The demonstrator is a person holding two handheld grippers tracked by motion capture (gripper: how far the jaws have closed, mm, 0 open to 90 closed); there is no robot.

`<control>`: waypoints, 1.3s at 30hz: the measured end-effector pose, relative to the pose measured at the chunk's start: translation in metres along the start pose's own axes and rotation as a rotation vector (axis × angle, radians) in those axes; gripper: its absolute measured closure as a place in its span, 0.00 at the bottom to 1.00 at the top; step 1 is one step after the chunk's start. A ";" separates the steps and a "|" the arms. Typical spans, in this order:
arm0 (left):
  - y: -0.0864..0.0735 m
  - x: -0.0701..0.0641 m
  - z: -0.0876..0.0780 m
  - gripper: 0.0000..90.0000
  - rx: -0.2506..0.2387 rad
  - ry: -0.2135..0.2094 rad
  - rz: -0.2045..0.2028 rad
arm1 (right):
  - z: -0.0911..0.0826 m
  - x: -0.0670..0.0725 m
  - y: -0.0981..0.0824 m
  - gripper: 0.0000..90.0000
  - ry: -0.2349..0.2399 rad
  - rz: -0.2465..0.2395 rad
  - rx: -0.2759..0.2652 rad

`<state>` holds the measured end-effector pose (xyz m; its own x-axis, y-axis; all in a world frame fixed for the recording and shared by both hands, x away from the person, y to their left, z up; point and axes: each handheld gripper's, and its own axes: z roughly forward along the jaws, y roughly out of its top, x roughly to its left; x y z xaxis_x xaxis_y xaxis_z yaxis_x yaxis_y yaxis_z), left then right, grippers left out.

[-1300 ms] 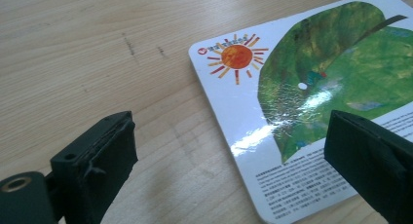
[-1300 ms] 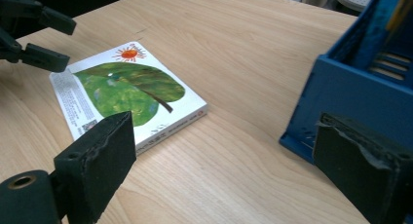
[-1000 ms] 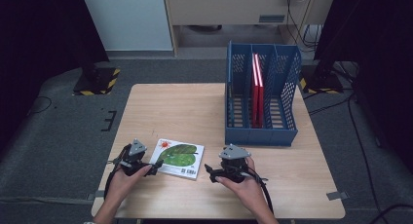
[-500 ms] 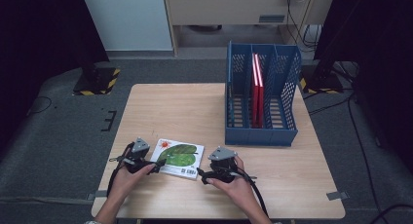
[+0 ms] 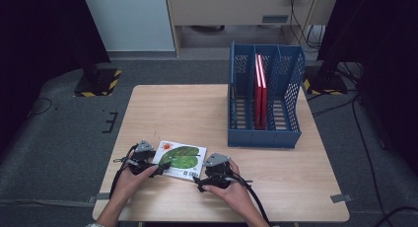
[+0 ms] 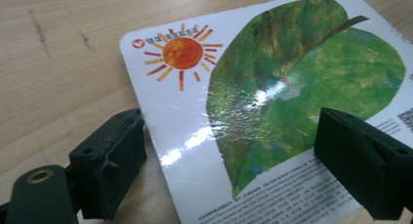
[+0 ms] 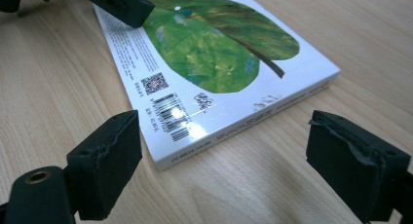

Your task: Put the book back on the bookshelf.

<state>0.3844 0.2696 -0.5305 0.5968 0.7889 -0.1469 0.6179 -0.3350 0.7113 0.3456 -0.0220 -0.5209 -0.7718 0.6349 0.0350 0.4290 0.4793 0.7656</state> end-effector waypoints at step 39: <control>-0.003 -0.052 0.002 0.22 0.052 -0.109 0.093 | -0.026 -0.011 -0.030 0.17 0.026 0.042 0.084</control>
<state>0.3528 0.2289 -0.5262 0.7031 0.6933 -0.1580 0.5814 -0.4326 0.6890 0.3292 -0.0592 -0.5281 -0.7636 0.6403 0.0837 0.4987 0.5024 0.7063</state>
